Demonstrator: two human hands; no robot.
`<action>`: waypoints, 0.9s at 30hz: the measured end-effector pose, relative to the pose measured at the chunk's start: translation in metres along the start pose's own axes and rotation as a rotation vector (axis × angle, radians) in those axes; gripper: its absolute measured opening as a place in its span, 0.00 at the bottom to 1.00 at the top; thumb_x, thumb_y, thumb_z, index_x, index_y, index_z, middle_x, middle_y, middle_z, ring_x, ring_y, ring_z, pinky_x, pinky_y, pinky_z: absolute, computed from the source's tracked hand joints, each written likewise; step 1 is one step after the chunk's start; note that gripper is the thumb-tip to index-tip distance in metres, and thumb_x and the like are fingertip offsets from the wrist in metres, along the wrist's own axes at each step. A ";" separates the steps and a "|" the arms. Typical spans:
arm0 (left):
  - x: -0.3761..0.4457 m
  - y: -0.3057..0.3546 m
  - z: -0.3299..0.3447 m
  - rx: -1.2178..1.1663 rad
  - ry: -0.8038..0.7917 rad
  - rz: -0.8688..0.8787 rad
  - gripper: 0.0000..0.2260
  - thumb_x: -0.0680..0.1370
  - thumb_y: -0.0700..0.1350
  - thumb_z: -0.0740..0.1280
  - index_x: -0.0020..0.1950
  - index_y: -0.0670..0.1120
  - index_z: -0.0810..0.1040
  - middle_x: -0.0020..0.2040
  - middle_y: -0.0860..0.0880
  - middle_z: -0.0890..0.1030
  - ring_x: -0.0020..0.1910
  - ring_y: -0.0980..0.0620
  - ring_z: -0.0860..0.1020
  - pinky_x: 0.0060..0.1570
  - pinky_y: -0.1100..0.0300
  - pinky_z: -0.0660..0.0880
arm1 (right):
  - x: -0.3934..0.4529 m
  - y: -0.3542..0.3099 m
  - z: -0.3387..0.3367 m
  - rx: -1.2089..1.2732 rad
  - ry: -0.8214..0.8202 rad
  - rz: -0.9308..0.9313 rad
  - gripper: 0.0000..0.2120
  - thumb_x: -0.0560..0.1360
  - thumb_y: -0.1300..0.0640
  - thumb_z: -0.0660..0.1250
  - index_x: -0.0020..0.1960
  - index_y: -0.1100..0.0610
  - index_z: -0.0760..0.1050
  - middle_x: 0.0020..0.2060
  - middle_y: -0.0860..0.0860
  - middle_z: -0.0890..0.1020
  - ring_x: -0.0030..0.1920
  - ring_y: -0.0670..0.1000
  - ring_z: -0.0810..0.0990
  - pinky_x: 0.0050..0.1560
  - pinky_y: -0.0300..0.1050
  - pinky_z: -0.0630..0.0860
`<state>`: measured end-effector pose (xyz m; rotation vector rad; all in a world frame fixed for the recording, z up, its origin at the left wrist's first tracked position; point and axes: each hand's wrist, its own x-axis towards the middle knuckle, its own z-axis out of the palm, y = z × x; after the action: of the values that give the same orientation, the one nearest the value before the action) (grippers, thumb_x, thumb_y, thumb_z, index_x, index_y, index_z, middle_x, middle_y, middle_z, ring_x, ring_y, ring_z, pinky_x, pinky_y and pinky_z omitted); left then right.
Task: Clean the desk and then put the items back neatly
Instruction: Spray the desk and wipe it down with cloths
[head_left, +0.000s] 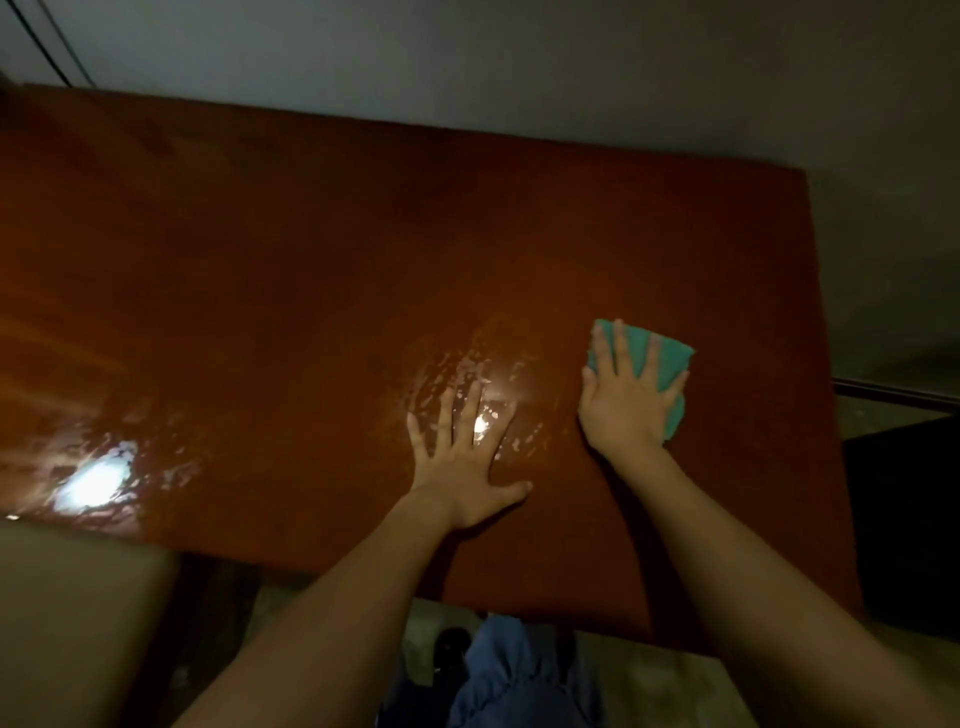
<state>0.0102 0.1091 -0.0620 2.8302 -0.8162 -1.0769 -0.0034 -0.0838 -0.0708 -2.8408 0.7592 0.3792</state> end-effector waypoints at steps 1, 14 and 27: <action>-0.006 -0.001 0.003 0.005 -0.009 -0.001 0.40 0.72 0.72 0.53 0.67 0.65 0.25 0.66 0.53 0.17 0.66 0.46 0.20 0.62 0.34 0.25 | -0.012 -0.010 0.008 -0.033 0.002 -0.092 0.25 0.82 0.46 0.39 0.75 0.44 0.34 0.75 0.44 0.36 0.76 0.57 0.37 0.69 0.68 0.36; -0.061 -0.017 0.041 0.057 -0.043 0.007 0.41 0.73 0.72 0.53 0.71 0.62 0.27 0.68 0.50 0.20 0.64 0.45 0.20 0.63 0.34 0.28 | -0.134 0.085 0.030 -0.139 -0.050 -0.150 0.25 0.81 0.43 0.39 0.76 0.44 0.41 0.77 0.45 0.49 0.76 0.55 0.47 0.71 0.67 0.50; -0.072 -0.009 0.044 -0.003 -0.017 -0.012 0.39 0.73 0.72 0.53 0.72 0.63 0.30 0.70 0.49 0.22 0.70 0.43 0.25 0.66 0.33 0.31 | -0.188 0.005 0.057 -0.166 -0.111 -0.455 0.29 0.76 0.44 0.41 0.76 0.45 0.44 0.74 0.45 0.49 0.75 0.57 0.47 0.68 0.70 0.45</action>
<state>-0.0589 0.1585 -0.0528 2.8307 -0.7985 -1.1047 -0.1749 0.0127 -0.0715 -2.9937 0.0518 0.5388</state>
